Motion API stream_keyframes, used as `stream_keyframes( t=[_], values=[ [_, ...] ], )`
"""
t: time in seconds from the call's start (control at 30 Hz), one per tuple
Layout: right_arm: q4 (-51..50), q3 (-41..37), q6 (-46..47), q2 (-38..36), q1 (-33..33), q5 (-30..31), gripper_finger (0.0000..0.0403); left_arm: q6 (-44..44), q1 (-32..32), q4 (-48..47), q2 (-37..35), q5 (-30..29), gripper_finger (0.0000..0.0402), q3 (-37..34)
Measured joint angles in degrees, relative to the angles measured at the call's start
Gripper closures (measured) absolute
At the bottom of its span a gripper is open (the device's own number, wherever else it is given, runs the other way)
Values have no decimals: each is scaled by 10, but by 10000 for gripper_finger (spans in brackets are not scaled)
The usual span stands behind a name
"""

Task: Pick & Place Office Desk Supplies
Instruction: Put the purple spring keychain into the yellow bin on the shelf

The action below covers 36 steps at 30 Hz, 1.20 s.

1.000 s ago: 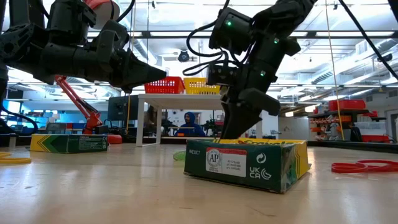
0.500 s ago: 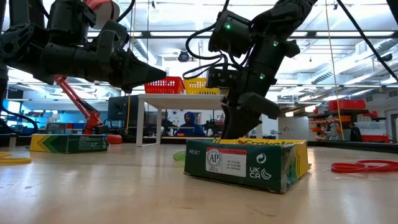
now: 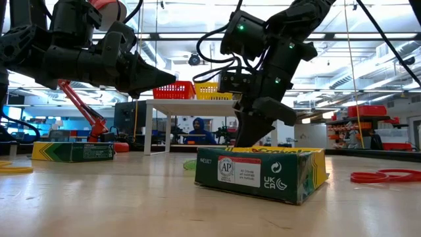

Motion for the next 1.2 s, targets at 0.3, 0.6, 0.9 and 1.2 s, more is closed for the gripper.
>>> stream_keyframes(
  t=[0.3, 0.6, 0.9, 1.2],
  values=[
    [-7, 21, 4, -83, 0, -1, 396, 0, 0, -5, 0, 0, 385, 0],
    [-38, 137, -28, -152, -43, 78, 391, 3, 0, 5, 0, 0, 385, 0],
    [-50, 236, -86, -96, -195, 32, 392, -2, 0, 9, 0, 3, 385, 0],
    [-27, 238, -86, -49, -254, -53, 379, -2, 0, 9, 0, 4, 385, 0]
  ],
)
